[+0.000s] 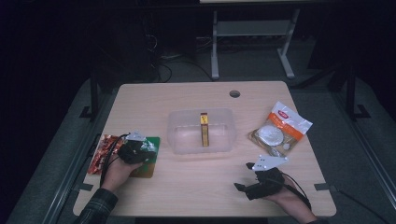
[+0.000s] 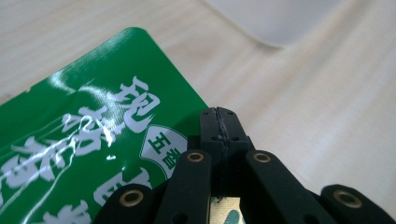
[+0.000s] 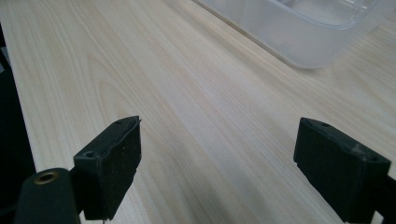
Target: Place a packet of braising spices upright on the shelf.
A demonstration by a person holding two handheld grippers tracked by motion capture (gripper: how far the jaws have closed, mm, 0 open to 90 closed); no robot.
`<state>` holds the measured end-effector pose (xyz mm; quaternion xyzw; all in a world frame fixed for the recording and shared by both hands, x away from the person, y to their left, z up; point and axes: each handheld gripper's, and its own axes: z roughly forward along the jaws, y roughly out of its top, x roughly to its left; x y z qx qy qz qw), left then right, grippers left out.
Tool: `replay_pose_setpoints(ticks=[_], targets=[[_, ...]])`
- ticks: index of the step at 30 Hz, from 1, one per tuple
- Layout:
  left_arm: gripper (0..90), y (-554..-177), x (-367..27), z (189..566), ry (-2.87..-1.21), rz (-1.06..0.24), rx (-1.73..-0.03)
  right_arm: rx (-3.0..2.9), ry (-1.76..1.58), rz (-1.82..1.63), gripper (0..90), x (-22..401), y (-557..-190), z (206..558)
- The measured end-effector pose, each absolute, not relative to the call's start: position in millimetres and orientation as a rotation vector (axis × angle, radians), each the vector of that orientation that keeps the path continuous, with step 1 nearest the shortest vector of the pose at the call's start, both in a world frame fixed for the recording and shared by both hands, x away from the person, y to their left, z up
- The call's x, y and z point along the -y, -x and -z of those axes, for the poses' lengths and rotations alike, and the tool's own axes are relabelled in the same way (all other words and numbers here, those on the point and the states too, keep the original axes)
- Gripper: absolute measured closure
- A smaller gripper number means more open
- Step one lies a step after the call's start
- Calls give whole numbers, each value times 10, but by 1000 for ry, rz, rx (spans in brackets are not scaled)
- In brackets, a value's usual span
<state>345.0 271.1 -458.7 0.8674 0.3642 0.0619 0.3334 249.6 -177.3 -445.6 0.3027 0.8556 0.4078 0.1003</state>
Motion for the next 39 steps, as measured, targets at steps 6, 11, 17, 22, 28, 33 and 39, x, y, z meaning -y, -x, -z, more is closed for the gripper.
replay_pose_setpoints(ticks=[6, 11, 17, 22, 28, 33, 39], targets=[[900, -3245, -2600, 4604, -2266, -97, -874, -2536, -897, -1202, 145, 1765, -2500, 4456], [900, -3141, -2538, 4558, -2300, -129, -823, -2536, -892, -1200, 144, 1763, -2495, 4453], [900, -3278, -2830, 4363, -2231, -254, -897, -2540, -892, -1197, 145, 1761, -2499, 4458], [900, -3447, -3272, 4321, -2189, -399, -1070, -2545, -900, -1192, 145, 1753, -2503, 4461], [900, -3582, -3685, 4310, -2157, -529, -1214, -2548, -904, -1188, 145, 1746, -2507, 4470], [900, -3686, -3933, 4408, -2138, -561, -1323, -2551, -904, -1185, 145, 1742, -2508, 4475], [900, -3690, -4023, 4523, -2176, -549, -1345, -2546, -899, -1185, 145, 1766, -2502, 4475]])
